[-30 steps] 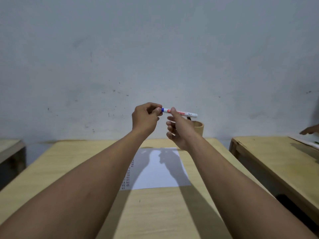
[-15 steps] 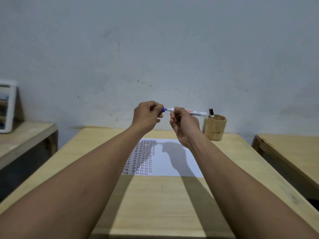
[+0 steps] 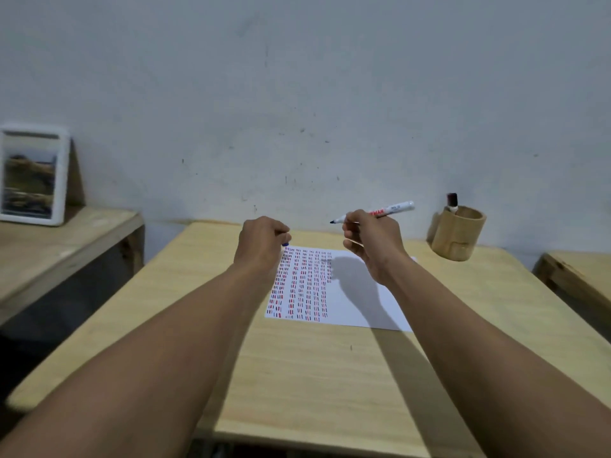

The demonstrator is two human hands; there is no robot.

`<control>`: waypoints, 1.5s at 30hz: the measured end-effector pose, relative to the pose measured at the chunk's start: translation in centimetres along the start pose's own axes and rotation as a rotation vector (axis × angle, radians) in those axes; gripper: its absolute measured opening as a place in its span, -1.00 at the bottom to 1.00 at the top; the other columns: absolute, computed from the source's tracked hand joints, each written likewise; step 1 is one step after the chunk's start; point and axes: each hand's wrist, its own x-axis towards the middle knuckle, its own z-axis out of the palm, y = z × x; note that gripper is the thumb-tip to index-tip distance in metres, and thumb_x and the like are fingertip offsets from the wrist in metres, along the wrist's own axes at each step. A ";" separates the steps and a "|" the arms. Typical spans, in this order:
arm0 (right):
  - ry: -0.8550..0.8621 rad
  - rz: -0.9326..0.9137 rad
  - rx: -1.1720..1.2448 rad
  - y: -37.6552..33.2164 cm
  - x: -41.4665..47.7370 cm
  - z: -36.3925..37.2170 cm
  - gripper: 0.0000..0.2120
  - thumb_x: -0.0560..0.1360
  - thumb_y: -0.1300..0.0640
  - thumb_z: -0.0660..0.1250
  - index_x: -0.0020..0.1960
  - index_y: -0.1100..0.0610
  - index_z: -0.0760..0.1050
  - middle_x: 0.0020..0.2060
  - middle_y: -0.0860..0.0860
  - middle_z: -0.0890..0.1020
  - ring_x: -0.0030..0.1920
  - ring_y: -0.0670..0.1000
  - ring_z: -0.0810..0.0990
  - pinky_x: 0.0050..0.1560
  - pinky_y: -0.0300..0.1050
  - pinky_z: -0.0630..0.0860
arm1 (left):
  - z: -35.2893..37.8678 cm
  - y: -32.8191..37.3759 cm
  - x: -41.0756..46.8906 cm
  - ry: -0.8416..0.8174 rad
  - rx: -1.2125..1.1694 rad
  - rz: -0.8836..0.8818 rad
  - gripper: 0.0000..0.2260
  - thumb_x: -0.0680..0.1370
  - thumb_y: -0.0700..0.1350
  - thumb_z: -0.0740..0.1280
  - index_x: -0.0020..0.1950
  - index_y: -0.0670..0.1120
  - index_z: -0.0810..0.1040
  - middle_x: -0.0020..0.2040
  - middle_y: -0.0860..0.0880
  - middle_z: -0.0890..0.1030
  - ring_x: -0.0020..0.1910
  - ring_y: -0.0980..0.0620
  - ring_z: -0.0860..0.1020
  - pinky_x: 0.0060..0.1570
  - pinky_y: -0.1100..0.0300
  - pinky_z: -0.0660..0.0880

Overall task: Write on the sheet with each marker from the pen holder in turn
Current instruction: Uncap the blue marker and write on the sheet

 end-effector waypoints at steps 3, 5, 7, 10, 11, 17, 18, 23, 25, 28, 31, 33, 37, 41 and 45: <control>-0.009 -0.009 -0.035 0.6 0.6 0.3 -0.85 0.52 0.27 0.33 -0.21 0.21 0.60 -0.32 0.06 0.56 -0.36 -0.04 0.50 -0.36 -0.21 0.53 | 0.2 -1.8 0.3 0.007 0.090 -0.023 -0.84 0.57 -0.27 0.35 0.08 -0.20 0.70 -0.19 0.00 0.66 -0.29 0.16 0.56 -0.37 0.49 0.41; -0.013 -0.018 -0.056 1.0 0.9 0.3 -0.86 0.52 0.26 0.34 -0.20 0.20 0.60 -0.31 0.06 0.56 -0.36 -0.04 0.50 -0.35 -0.20 0.53 | 0.3 -2.6 0.4 -0.017 0.160 -0.030 -0.81 0.57 -0.29 0.33 0.13 -0.21 0.69 -0.17 -0.02 0.68 -0.29 0.15 0.61 -0.30 0.40 0.51; -0.022 -0.020 -0.072 1.3 1.1 0.5 -0.87 0.53 0.26 0.34 -0.19 0.20 0.60 -0.31 0.06 0.57 -0.35 -0.03 0.51 -0.34 -0.19 0.53 | 0.3 -3.3 0.4 -0.018 0.249 -0.022 -0.79 0.58 -0.26 0.33 0.15 -0.18 0.69 -0.09 -0.08 0.72 -0.21 0.04 0.68 -0.07 0.17 0.60; -0.025 -0.023 -0.100 1.9 1.4 0.8 -0.89 0.53 0.25 0.35 -0.16 0.20 0.59 -0.31 0.05 0.57 -0.36 -0.04 0.51 -0.35 -0.19 0.54 | 0.4 -4.0 0.4 -0.006 0.277 -0.033 -0.77 0.58 -0.24 0.32 0.19 -0.15 0.68 -0.07 -0.07 0.73 -0.14 0.00 0.69 0.01 0.10 0.60; -0.025 -0.028 -0.115 2.1 1.4 0.8 -0.91 0.53 0.25 0.35 -0.14 0.20 0.59 -0.31 0.05 0.57 -0.36 -0.05 0.51 -0.35 -0.20 0.54 | 0.4 -4.0 0.4 -0.006 0.278 -0.040 -0.76 0.58 -0.23 0.32 0.21 -0.13 0.67 -0.05 -0.07 0.73 -0.11 -0.01 0.69 0.00 0.12 0.59; -0.016 -0.081 -0.266 3.0 1.3 0.3 -0.92 0.50 0.24 0.37 -0.13 0.23 0.61 -0.31 0.06 0.61 -0.32 -0.03 0.57 -0.31 -0.18 0.57 | -0.3 -3.8 -0.8 0.006 0.329 -0.050 -0.62 0.60 -0.14 0.30 0.43 -0.04 0.50 0.21 -0.08 0.64 0.18 -0.14 0.58 -0.05 0.15 0.41; -0.011 -0.096 -0.310 3.1 1.3 0.2 -0.91 0.48 0.22 0.38 -0.14 0.24 0.62 -0.32 0.05 0.62 -0.33 -0.03 0.58 -0.31 -0.17 0.57 | -0.4 -4.0 -1.3 0.009 0.353 -0.039 -0.61 0.61 -0.13 0.29 0.45 -0.05 0.47 0.23 -0.08 0.63 0.20 -0.14 0.57 -0.04 0.13 0.42; 0.003 -0.143 -0.490 4.3 1.2 -0.1 -0.80 0.45 0.15 0.35 -0.07 0.28 0.62 -0.35 0.05 0.64 -0.38 -0.01 0.59 -0.33 -0.13 0.57 | -1.3 -5.5 -3.3 -0.008 0.462 0.046 -0.70 0.64 -0.03 0.21 0.32 -0.05 0.56 0.19 -0.05 0.66 0.17 -0.13 0.58 0.02 0.06 0.46; 0.002 -0.148 -0.540 4.9 1.0 -0.4 -0.77 0.47 0.13 0.34 0.00 0.28 0.60 -0.31 0.07 0.66 -0.38 -0.02 0.61 -0.36 -0.14 0.58 | -1.4 -5.8 -3.5 -0.124 0.548 0.093 -0.67 0.64 -0.02 0.14 0.29 -0.04 0.59 0.18 -0.04 0.64 0.18 -0.13 0.55 0.12 0.03 0.43; 0.031 -0.149 -0.615 5.8 0.5 -1.2 -0.78 0.46 0.10 0.36 -0.02 0.26 0.59 -0.33 0.06 0.67 -0.44 -0.04 0.61 -0.40 -0.16 0.55 | -1.3 -6.6 -3.5 -0.281 0.639 0.118 -0.58 0.67 -0.02 0.03 0.48 -0.01 0.44 0.28 -0.07 0.54 0.34 -0.13 0.43 0.32 -0.07 0.32; 0.055 -0.144 -0.651 6.7 0.0 -1.9 -0.81 0.45 0.08 0.37 -0.12 0.22 0.60 -0.39 0.01 0.67 -0.50 -0.07 0.58 -0.36 -0.13 0.52 | -1.3 -7.5 -3.4 -0.347 0.731 0.100 -0.53 0.67 0.04 -0.05 0.58 0.04 0.26 0.54 -0.10 0.33 0.55 -0.17 0.18 0.50 -0.16 0.11; 0.062 -0.151 -0.663 7.2 -0.1 -2.1 -0.79 0.43 0.06 0.38 -0.09 0.21 0.59 -0.38 0.00 0.68 -0.45 -0.05 0.59 -0.32 -0.12 0.53 | -1.4 -7.5 -3.4 -0.365 0.760 0.087 -0.51 0.67 0.07 -0.08 0.61 0.08 0.18 0.60 -0.12 0.21 0.59 -0.18 0.08 0.52 -0.18 0.03; 0.051 -0.191 -0.734 7.5 -0.3 -1.9 -0.79 0.46 0.06 0.37 -0.11 0.21 0.60 -0.38 -0.02 0.69 -0.42 -0.09 0.60 -0.35 -0.20 0.45 | -1.3 -7.3 -3.6 -0.365 0.773 0.093 -0.51 0.67 0.08 -0.10 0.62 0.11 0.13 0.63 -0.11 0.13 0.61 -0.16 0.02 0.53 -0.20 -0.02; 0.045 -0.206 -0.776 7.7 -0.4 -1.9 -0.79 0.44 0.07 0.37 -0.18 0.24 0.60 -0.42 -0.02 0.68 -0.43 -0.08 0.60 -0.34 -0.19 0.48 | -1.3 -7.4 -3.5 -0.368 0.778 0.089 -0.51 0.67 0.08 -0.10 0.62 0.12 0.11 0.64 -0.10 0.11 0.61 -0.16 0.01 0.54 -0.19 -0.04; 0.048 -0.211 -0.792 7.9 -0.3 -2.0 -0.78 0.44 0.08 0.37 -0.21 0.25 0.60 -0.43 -0.01 0.67 -0.41 -0.07 0.60 -0.33 -0.17 0.49 | -1.1 -7.5 -3.6 -0.380 0.774 0.084 -0.51 0.67 0.09 -0.11 0.62 0.12 0.10 0.64 -0.10 0.09 0.62 -0.15 0.00 0.54 -0.18 -0.06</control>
